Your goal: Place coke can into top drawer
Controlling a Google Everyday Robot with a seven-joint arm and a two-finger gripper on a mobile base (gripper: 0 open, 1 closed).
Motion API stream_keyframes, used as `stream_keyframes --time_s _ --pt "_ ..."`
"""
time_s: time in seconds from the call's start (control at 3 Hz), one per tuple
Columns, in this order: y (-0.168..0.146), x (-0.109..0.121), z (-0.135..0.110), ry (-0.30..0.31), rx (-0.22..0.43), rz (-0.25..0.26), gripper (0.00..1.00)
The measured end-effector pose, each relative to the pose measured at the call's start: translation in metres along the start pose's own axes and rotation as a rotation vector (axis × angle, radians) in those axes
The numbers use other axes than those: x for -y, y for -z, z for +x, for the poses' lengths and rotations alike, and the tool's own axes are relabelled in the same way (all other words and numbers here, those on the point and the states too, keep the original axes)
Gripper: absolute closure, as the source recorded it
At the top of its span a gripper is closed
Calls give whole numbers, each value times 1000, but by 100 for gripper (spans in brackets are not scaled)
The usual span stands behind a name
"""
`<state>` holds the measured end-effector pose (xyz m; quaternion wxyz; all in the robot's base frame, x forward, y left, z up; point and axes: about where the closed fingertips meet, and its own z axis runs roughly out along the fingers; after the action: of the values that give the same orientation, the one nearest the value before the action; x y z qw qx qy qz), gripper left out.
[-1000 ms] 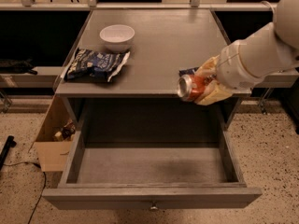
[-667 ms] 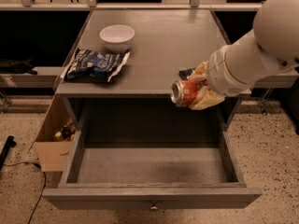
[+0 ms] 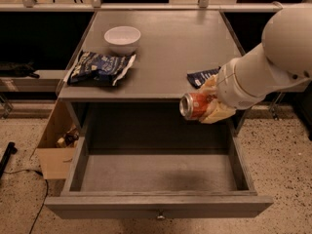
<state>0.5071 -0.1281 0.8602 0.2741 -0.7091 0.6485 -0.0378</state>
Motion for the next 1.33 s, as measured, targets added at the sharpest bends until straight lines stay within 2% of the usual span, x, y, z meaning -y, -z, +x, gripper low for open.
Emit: stream_keyframes --time_s 0.33,0.67,1.0,1.33 --pt "-20 -34 13 -35 22 -62 100" --pt "-49 -71 33 -109 97 -132 100" --pt "-51 -72 28 -126 125 -138 100" --pt "-63 -75 35 -139 169 -126 100"
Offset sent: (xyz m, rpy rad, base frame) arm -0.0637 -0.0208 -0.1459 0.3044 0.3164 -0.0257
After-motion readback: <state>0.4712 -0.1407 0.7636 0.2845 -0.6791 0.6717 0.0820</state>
